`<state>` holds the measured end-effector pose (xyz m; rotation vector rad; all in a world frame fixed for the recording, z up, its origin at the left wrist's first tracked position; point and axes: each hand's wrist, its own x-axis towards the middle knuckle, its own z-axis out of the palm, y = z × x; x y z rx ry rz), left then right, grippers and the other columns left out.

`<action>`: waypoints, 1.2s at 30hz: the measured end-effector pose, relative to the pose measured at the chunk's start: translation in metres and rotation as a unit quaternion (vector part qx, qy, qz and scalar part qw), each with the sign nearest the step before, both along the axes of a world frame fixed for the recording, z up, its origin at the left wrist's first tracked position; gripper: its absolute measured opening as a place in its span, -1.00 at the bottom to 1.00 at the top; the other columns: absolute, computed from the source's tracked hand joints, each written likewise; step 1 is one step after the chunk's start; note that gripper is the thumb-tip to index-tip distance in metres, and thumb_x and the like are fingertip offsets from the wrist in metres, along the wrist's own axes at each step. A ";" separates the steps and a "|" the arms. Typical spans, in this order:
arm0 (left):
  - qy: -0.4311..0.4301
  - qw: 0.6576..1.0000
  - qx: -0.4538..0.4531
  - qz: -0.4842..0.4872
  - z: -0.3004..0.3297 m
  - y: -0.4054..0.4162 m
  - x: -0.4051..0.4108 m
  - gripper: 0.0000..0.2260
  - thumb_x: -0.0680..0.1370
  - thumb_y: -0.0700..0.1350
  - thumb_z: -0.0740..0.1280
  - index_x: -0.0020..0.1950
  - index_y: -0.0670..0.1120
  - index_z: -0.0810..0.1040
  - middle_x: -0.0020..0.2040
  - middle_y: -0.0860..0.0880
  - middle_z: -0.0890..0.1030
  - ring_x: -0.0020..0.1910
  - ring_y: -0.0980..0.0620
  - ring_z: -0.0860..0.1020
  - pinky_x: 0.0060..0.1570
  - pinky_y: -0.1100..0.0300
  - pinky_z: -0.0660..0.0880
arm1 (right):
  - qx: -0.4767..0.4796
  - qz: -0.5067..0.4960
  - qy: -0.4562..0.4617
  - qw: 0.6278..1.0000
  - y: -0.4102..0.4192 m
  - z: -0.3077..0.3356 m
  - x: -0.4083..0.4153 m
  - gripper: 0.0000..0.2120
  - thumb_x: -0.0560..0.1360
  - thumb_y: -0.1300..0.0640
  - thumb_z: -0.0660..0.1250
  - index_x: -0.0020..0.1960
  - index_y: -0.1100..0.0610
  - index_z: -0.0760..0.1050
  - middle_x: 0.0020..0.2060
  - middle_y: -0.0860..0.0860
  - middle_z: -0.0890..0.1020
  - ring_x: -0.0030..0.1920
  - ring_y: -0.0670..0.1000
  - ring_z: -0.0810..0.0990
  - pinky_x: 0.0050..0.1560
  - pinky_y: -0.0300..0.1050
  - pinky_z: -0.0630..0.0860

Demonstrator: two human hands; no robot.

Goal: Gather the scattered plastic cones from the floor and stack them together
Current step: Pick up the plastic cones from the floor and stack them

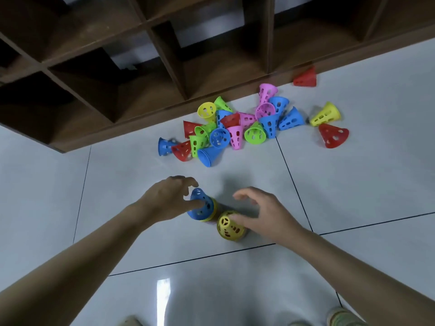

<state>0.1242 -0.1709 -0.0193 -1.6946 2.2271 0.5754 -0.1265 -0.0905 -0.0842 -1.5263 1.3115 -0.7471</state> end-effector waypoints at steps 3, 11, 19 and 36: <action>0.014 1.000 -0.013 0.004 -0.005 -0.006 -0.003 -0.54 0.51 0.33 0.31 0.33 0.14 0.48 0.12 0.13 0.54 -0.05 0.13 0.51 -0.02 0.20 0.48 | 0.004 -0.068 -0.019 0.998 -0.005 -0.011 -0.020 -0.72 0.43 0.05 0.55 0.08 -0.02 0.56 -0.01 -0.16 0.64 0.06 -0.17 0.58 0.04 -0.33 0.46; 0.068 0.997 -0.008 -0.036 -0.035 -0.047 -0.045 -0.55 0.57 0.24 0.30 0.38 0.05 0.47 0.23 0.05 0.53 -0.03 0.12 0.49 0.04 0.20 0.46 | 0.063 -0.241 0.007 0.969 -0.038 -0.053 -0.082 -0.64 0.43 0.08 0.54 0.16 0.04 0.51 0.04 -0.01 0.62 0.03 0.00 0.61 -0.09 -0.32 0.47; 0.119 0.991 -0.009 -0.061 -0.080 -0.092 -0.106 -0.44 0.58 0.13 0.35 0.52 -0.01 0.31 0.41 -0.06 0.36 0.33 -0.10 0.46 0.31 0.04 0.41 | 0.041 -0.339 0.140 0.929 -0.075 -0.075 -0.142 -0.49 0.46 0.04 0.50 0.34 0.14 0.44 0.26 0.08 0.46 0.25 0.10 0.42 0.33 -0.02 0.38; 0.111 0.991 -0.035 -0.069 -0.133 -0.158 -0.169 -0.17 0.45 0.11 0.49 0.61 0.10 0.13 0.59 -0.12 0.13 0.56 -0.21 0.12 0.51 -0.08 0.18 | 0.075 -0.231 0.328 0.913 -0.137 -0.077 -0.216 -0.32 0.45 -0.10 0.45 0.49 0.04 0.30 0.45 0.07 0.32 0.48 0.11 0.25 0.46 0.06 0.27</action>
